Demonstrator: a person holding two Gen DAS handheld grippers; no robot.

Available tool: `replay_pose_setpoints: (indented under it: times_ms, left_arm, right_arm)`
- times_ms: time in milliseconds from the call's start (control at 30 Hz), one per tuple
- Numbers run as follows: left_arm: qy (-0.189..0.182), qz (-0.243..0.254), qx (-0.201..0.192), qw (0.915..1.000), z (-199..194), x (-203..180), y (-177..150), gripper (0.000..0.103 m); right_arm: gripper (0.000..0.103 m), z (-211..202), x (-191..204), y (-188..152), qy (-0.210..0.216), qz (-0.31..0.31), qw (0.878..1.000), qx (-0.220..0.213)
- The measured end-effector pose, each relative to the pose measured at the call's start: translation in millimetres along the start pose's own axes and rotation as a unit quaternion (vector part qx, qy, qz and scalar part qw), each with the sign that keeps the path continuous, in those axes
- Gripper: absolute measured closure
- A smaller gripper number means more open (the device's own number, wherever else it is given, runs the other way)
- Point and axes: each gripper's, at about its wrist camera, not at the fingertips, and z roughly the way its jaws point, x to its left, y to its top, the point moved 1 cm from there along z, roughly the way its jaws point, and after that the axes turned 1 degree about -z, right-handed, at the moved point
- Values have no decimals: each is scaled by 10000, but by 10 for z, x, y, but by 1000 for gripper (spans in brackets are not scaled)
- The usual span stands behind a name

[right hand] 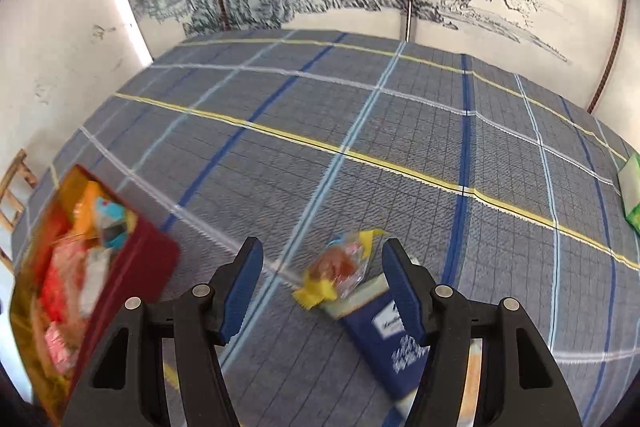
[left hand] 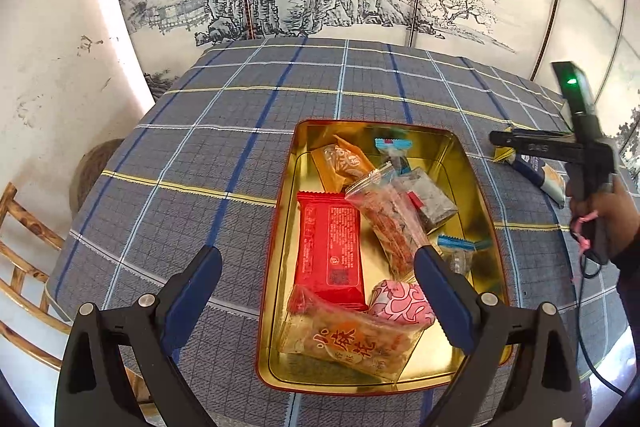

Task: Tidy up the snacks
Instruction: 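Move the right gripper to the yellow-wrapped candy and grasp it, then grasp the blue soda cracker packet with the left gripper while the right gripper holds the candy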

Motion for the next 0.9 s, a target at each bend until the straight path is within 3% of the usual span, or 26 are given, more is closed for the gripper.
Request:
replay_pose_setpoints:
  times_ms: [33, 67, 100, 133, 233, 333, 433, 500, 633, 733, 800, 900]
  left_arm:
    - [-1, 21, -24, 10000, 2, -9, 12, 8]
    - [5, 46, -26, 10000, 11, -27, 29, 8]
    - [18, 68, -23, 10000, 19, -41, 40, 8]
    - [23, 84, -13, 10000, 29, -55, 50, 8]
    - [27, 134, 20, 9999, 55, -129, 97, 8]
    - [13, 260, -36, 9997, 26, -255, 160, 8]
    - [-122, 463, -130, 9988, -51, -452, 212, 8]
    - [-344, 577, -113, 9977, -85, -635, 266, 8]
    - [-1336, 474, 432, 9889, 0, -1068, 400, 8]
    - [-1817, 255, 938, 9785, 172, -1423, 501, 8]
    - [-2281, -82, 1298, 9649, 358, -1683, 595, 8]
    - [-2190, -431, 1764, 9587, 675, -2087, 720, 8]
  right_arm:
    - [41, 91, -15, 22, -49, 1, 9999, 118]
    - [49, 169, -35, 36, -54, 23, 9997, 226]
    - [64, 214, -31, 35, -33, 21, 9996, 288]
    - [71, 222, 14, 26, -128, -121, 9995, 260]
    - [75, 117, 75, -71, 129, -263, 9995, 129]
    - [75, -273, -15, -236, 392, -147, 9988, -237]
    - [75, -750, -262, -511, 233, 58, 9980, -586]
    - [75, -987, -521, -706, -113, 200, 9974, -678]
    - [75, -1247, -1215, -1143, -1090, 502, 9914, -527]
    - [75, -1277, -1605, -1372, -1516, 616, 9858, -365]
    - [75, -1254, -1782, -1480, -1494, 769, 9853, -307]
    - [74, -1213, -1868, -1611, -1335, 937, 9861, -305]
